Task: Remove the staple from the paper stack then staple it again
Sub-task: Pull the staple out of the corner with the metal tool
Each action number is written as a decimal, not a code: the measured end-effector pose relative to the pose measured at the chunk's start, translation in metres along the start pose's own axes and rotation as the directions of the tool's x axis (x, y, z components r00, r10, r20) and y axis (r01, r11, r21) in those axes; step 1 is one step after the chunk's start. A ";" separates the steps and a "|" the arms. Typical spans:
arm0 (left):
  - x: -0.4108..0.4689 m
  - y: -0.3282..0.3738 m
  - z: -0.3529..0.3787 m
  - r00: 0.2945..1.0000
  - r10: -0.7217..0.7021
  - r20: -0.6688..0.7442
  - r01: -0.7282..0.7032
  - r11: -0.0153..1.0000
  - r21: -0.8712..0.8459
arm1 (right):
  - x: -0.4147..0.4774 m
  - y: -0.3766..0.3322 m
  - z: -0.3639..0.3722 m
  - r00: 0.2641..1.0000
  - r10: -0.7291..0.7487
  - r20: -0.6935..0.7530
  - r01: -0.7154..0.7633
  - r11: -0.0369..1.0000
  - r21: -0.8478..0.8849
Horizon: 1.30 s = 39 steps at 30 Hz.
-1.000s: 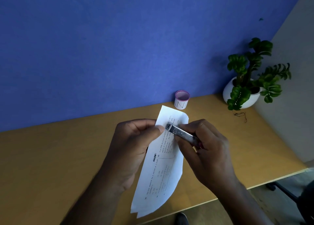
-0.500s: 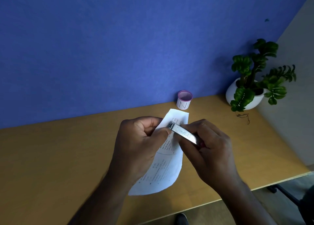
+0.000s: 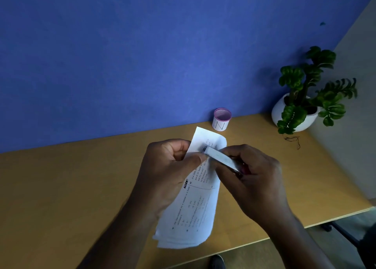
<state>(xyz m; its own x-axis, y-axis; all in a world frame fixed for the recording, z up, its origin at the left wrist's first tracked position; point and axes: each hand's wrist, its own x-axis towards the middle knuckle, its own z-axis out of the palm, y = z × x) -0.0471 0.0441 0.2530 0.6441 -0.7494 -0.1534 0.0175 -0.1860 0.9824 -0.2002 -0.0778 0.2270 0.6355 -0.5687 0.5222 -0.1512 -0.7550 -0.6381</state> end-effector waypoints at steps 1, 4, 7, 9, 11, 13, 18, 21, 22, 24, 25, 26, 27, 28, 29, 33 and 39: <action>0.000 0.001 0.000 1.000 -0.006 0.004 0.006 1.000 0.008 | 0.000 0.001 0.000 1.000 -0.002 0.004 0.002 1.000 -0.007; 0.000 0.003 -0.001 1.000 -0.014 -0.012 0.014 1.000 0.023 | 0.000 0.004 0.001 1.000 0.002 0.005 -0.002 1.000 0.015; 0.000 0.004 -0.001 1.000 -0.002 -0.022 0.002 1.000 0.027 | 0.000 0.006 0.002 1.000 0.009 0.000 -0.009 0.999 0.038; -0.001 0.006 0.000 1.000 -0.006 -0.023 0.006 1.000 0.029 | 0.001 0.007 0.003 0.999 0.040 0.001 -0.040 0.997 0.071; -0.001 0.007 0.001 0.999 0.007 -0.032 -0.006 1.000 0.030 | 0.001 0.008 0.004 0.997 0.071 0.012 -0.072 0.993 0.095; 0.000 0.006 0.002 0.998 0.037 -0.056 -0.034 0.998 0.052 | 0.002 0.007 0.005 0.996 0.089 0.019 -0.090 0.989 0.118; 0.000 0.003 0.005 0.991 0.092 -0.099 -0.079 0.989 0.124 | 0.001 0.005 0.008 0.990 0.142 0.011 -0.141 0.964 0.226; 0.001 0.002 0.005 0.987 0.122 -0.108 -0.106 0.984 0.144 | 0.002 0.003 0.009 0.988 0.153 0.002 -0.149 0.958 0.244; 0.001 0.002 0.005 0.986 0.125 -0.112 -0.109 0.984 0.143 | 0.002 0.003 0.009 0.988 0.154 0.000 -0.149 0.957 0.248; 0.001 0.003 0.006 0.984 0.130 -0.119 -0.115 0.986 0.125 | 0.003 0.001 0.010 0.989 0.150 -0.007 -0.143 0.958 0.250; 0.000 0.004 0.007 0.984 0.129 -0.123 -0.116 0.987 0.108 | 0.003 0.000 0.010 0.988 0.151 -0.015 -0.143 0.957 0.254; 0.000 0.004 0.007 0.984 0.125 -0.126 -0.115 0.990 0.084 | 0.003 -0.001 0.011 0.987 0.158 -0.025 -0.146 0.953 0.266; -0.001 0.004 0.008 0.985 0.120 -0.125 -0.114 0.992 0.056 | 0.003 -0.001 0.012 0.985 0.169 -0.036 -0.152 0.947 0.283; -0.002 0.003 0.009 0.986 0.112 -0.120 -0.110 0.994 0.027 | 0.004 -0.002 0.012 0.983 0.179 -0.046 -0.157 0.941 0.298; -0.003 0.003 0.010 0.988 0.101 -0.115 -0.101 0.995 0.002 | 0.005 -0.002 0.011 0.982 0.184 -0.051 -0.160 0.937 0.309; -0.001 0.000 0.008 0.989 0.043 -0.141 -0.056 0.994 -0.090 | 0.009 -0.002 0.006 0.985 0.172 -0.012 -0.157 0.923 0.351; 0.003 0.005 -0.002 0.995 0.040 -0.091 -0.046 0.997 -0.067 | 0.006 0.004 0.008 0.984 0.178 0.004 -0.171 0.935 0.311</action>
<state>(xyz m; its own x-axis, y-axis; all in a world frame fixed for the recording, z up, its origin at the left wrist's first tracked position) -0.0433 0.0426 0.2578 0.7110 -0.6955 -0.1034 0.0386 -0.1082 0.9934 -0.1913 -0.0821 0.2233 0.6013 -0.6930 0.3977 -0.0147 -0.5072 -0.8617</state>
